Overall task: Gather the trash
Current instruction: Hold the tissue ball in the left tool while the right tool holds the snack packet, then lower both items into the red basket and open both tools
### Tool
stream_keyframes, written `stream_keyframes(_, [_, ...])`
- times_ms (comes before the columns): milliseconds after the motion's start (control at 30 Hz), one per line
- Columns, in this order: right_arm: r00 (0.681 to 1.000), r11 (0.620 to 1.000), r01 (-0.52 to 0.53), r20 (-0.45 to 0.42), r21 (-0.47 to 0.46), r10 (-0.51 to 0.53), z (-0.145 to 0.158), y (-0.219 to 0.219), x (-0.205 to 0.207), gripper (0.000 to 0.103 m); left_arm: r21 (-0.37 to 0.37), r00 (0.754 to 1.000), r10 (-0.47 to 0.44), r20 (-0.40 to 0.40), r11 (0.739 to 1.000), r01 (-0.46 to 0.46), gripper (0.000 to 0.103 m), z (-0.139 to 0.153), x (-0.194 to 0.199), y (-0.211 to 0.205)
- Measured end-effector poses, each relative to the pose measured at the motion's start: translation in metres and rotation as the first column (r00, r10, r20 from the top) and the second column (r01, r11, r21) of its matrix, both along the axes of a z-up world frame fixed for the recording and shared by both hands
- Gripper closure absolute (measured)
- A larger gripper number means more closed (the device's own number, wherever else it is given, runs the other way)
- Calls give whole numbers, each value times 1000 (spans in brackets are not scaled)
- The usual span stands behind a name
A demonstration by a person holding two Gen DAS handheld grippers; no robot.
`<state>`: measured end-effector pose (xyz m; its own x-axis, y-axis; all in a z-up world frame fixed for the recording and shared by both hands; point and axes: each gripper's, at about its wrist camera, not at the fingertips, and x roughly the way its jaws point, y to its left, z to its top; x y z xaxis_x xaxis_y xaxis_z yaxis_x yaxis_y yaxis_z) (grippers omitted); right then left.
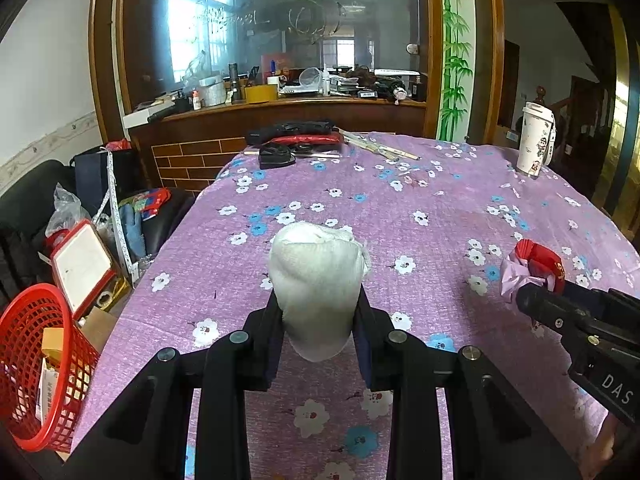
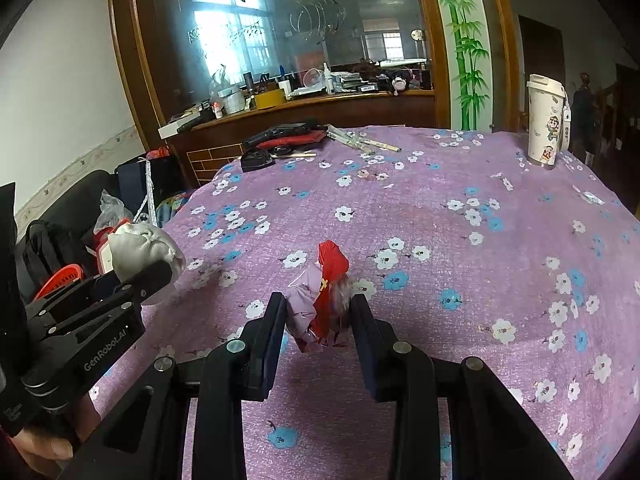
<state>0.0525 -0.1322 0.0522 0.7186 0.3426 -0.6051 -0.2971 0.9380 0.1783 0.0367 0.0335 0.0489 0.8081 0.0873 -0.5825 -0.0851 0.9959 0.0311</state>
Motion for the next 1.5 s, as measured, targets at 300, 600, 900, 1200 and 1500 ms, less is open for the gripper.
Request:
stream_keyframes(300, [1000, 1000, 0, 0, -2, 0, 0, 1, 0, 67, 4, 1000, 4, 2, 1000, -4, 73, 0, -1, -1])
stream_keyframes(600, [998, 998, 56, -44, 42, -55, 3, -7, 5, 67, -59, 1000, -17, 4, 998, 17, 73, 21, -17, 9])
stream_keyframes(900, [999, 995, -24, -24, 97, 26, 37, 27, -36, 67, -87, 999, 21, 49, 996, -17, 73, 62, -76, 61])
stream_keyframes(1200, [977, 974, -213, -17, 77, 215, 48, 112, -83, 66, -91, 991, 125, 56, 989, -119, 73, 61, -135, 130])
stream_keyframes(1500, [935, 933, -348, -39, 91, 352, 55, 183, -96, 66, -129, 970, 235, 57, 966, -226, 73, 58, -166, 199])
